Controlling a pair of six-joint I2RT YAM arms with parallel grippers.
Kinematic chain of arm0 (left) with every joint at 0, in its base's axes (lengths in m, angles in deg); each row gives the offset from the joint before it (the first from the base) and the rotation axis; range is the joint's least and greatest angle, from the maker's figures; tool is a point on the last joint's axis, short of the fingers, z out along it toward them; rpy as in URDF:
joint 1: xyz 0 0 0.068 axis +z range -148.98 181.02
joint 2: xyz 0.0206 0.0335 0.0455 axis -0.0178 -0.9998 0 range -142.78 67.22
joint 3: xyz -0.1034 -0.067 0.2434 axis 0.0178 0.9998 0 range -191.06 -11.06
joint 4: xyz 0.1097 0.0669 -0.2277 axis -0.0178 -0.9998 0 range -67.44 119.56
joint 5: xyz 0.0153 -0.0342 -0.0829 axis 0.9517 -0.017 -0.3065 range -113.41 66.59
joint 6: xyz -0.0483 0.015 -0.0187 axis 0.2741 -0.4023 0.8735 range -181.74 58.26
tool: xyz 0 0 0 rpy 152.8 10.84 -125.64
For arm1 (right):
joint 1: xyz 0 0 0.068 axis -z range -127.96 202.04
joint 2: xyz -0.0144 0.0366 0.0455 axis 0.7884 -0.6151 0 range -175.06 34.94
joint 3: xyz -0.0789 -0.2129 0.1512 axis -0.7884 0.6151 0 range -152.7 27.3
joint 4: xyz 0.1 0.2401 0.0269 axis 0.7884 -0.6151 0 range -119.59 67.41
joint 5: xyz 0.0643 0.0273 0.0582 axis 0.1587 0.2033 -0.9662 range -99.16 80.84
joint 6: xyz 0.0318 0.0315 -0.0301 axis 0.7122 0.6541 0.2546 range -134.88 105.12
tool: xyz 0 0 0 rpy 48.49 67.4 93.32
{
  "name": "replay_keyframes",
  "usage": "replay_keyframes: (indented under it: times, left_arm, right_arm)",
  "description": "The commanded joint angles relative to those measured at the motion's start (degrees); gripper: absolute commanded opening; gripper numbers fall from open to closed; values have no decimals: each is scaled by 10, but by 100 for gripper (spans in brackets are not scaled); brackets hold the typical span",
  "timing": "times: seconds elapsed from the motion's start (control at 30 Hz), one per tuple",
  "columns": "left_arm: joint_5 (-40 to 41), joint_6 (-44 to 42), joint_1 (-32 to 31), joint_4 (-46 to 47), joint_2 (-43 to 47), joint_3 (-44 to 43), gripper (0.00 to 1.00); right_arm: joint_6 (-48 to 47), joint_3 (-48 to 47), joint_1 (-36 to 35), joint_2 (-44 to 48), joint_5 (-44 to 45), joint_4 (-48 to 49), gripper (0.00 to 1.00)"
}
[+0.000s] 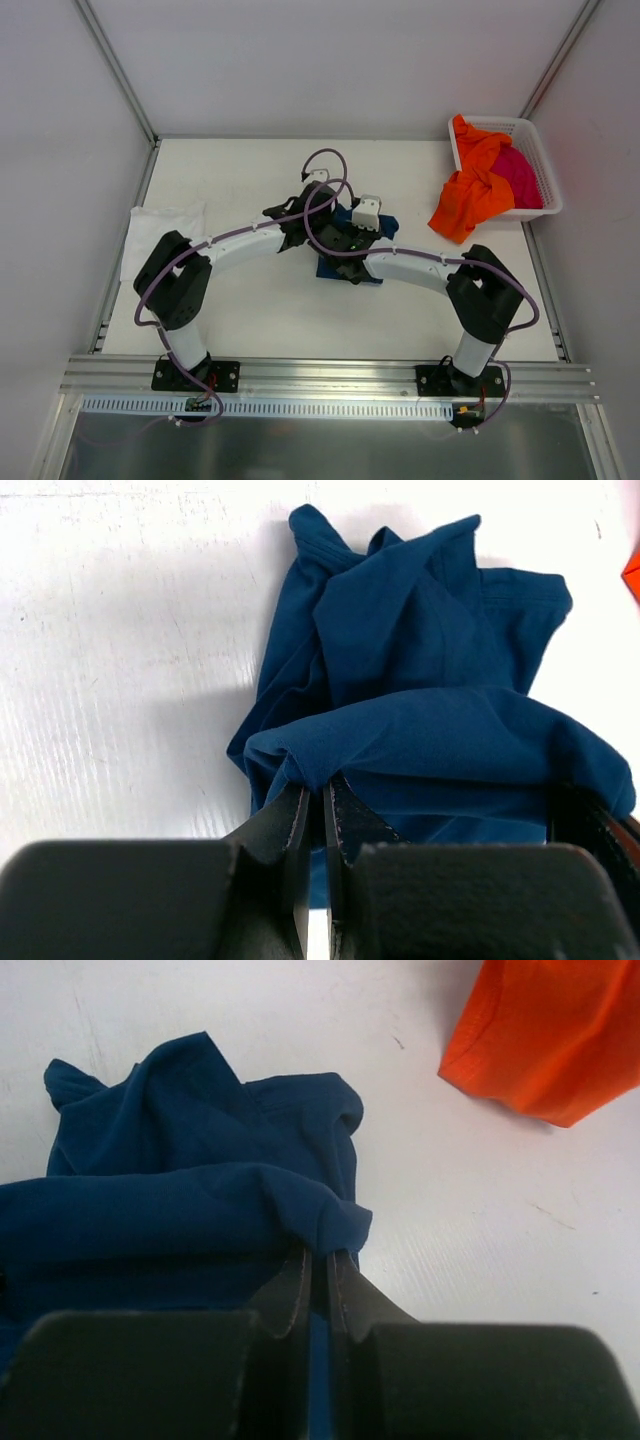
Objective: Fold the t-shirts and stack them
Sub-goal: Fold the long partially folded tshirt into a neat square
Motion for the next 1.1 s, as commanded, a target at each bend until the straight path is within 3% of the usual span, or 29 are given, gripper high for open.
replay_keyframes:
  times: [0.0, 0.4, 0.43, 0.47, 0.5, 0.53, 0.6, 0.63, 0.67, 0.8, 0.83, 1.07]
  left_arm:
    - [29, -56, 19, -9, -12, -5, 0]
    - [-61, -87, 52, 55, -74, -46, 0]
    - [-60, -89, 53, 55, -80, -52, 0]
    - [-58, -90, 54, 55, -86, -60, 0]
    - [-57, -94, 55, 55, -89, -65, 3]
    - [-52, -96, 58, 55, -95, -69, 11]
    - [-41, -102, 58, 54, -97, -81, 45]
    - [-29, -105, 58, 54, -96, -89, 63]
    - [-22, -111, 58, 53, -95, -94, 69]
    - [17, -132, 58, 50, -84, -123, 72]
    - [31, -135, 58, 49, -74, -135, 80]
    - [25, -143, 58, 29, -7, -167, 81]
  right_arm:
    - [-153, 1, 45, -1, -17, 43, 1]
    - [-193, 13, 96, 10, -43, 71, 1]
    - [-197, 14, 103, 8, -53, 82, 4]
    - [-203, 12, 107, 5, -59, 91, 13]
    - [-214, 9, 117, -6, -64, 95, 55]
    - [-216, 5, 122, -11, -68, 96, 78]
    - [-232, -7, 135, -24, -69, 102, 91]
    - [-244, -8, 140, -26, -73, 124, 92]
    - [-253, -10, 144, -25, -77, 136, 92]
    - [-327, -39, 168, -7, -86, 188, 94]
    - [-342, -46, 169, -1, -83, 194, 94]
    - [-448, -107, 178, 87, -111, 211, 95]
